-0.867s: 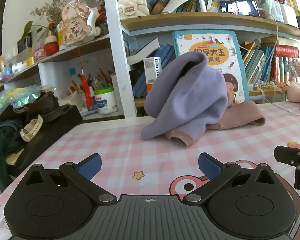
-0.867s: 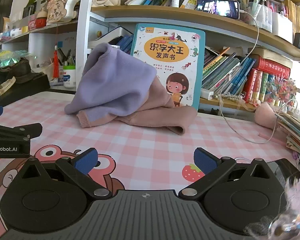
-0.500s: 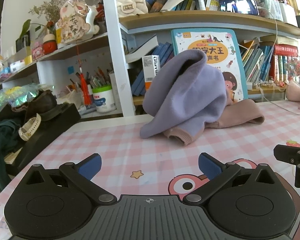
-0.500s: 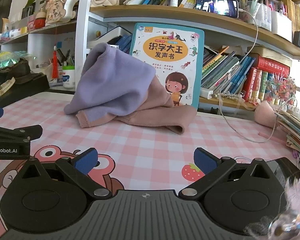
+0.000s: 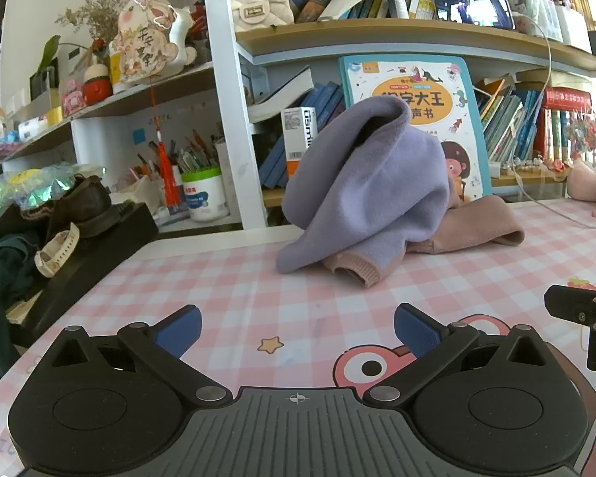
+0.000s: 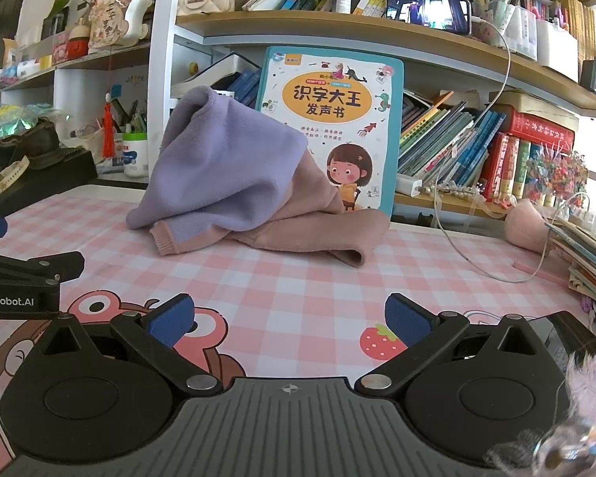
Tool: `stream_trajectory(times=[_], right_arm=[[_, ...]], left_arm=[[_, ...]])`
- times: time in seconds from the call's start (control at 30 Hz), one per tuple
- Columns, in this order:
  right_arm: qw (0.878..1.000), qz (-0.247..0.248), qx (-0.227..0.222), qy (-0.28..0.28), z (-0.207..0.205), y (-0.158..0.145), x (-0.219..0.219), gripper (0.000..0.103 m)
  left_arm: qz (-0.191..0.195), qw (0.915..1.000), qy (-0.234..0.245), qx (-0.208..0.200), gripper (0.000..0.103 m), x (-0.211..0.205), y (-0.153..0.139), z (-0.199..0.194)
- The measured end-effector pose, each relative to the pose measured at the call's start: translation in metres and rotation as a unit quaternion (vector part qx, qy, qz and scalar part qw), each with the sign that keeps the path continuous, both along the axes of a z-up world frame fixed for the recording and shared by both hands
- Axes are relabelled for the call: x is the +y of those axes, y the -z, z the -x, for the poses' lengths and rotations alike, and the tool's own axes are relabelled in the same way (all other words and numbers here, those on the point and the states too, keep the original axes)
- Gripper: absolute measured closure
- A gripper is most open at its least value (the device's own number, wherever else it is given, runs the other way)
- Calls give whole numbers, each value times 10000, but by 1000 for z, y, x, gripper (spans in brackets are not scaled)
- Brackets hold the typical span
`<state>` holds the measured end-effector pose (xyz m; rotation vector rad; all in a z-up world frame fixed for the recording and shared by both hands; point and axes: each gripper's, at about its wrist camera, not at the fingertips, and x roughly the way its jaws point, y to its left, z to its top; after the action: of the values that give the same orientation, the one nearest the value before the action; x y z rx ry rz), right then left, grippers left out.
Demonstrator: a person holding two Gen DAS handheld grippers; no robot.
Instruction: Fold clothes
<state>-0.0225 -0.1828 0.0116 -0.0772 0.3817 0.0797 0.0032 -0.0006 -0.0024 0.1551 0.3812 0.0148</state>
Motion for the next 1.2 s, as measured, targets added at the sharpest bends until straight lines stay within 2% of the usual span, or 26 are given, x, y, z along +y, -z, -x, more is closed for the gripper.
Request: stream_trajectory(times=[1.2], right_arm=[[9999,-39,-13,153,0,0,-4,0]], left_arm=[[27,9999,-69,-80,0,2,-3,1]])
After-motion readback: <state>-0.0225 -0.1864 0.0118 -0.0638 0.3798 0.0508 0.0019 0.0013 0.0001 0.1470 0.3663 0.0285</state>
